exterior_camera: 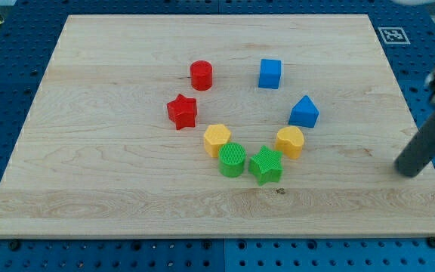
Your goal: Push the green blocks slightly downwards
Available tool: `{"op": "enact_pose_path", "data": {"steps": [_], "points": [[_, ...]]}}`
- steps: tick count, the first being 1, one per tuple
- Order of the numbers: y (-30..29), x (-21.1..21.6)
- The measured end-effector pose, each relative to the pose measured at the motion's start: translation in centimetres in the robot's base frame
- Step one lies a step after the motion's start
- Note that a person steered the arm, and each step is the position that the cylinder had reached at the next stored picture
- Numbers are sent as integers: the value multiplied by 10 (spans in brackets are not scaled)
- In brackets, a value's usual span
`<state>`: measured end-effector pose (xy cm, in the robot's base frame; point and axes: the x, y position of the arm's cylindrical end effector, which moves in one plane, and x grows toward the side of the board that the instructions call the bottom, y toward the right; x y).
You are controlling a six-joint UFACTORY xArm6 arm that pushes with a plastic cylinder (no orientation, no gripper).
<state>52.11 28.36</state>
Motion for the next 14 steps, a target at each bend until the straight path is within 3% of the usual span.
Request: {"op": "enact_pose_path", "data": {"steps": [1,2,4,5,7,8,9,14], "points": [[60,-58],[61,-95],[-10,-255],[-80,-315],[-207,-324],[-262,-297],[-284,-254],[-284,-192]]}}
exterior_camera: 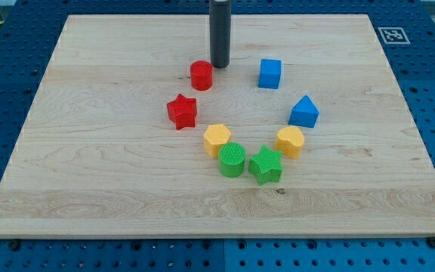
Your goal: Push the green blocks slightly downwards
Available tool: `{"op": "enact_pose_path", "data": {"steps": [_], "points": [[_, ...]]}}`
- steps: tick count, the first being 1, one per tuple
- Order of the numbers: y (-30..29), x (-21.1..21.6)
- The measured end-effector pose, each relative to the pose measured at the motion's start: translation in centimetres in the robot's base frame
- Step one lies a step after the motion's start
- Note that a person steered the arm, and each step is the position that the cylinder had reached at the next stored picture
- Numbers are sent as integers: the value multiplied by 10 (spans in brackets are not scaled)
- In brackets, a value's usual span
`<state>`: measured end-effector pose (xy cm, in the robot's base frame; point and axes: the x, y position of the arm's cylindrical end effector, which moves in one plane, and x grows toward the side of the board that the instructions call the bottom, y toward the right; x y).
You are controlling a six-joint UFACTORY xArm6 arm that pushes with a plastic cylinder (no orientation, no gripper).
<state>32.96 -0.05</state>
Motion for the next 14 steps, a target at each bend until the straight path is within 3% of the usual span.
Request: {"op": "enact_pose_path", "data": {"steps": [4,14], "points": [[3,20],[40,197]]}}
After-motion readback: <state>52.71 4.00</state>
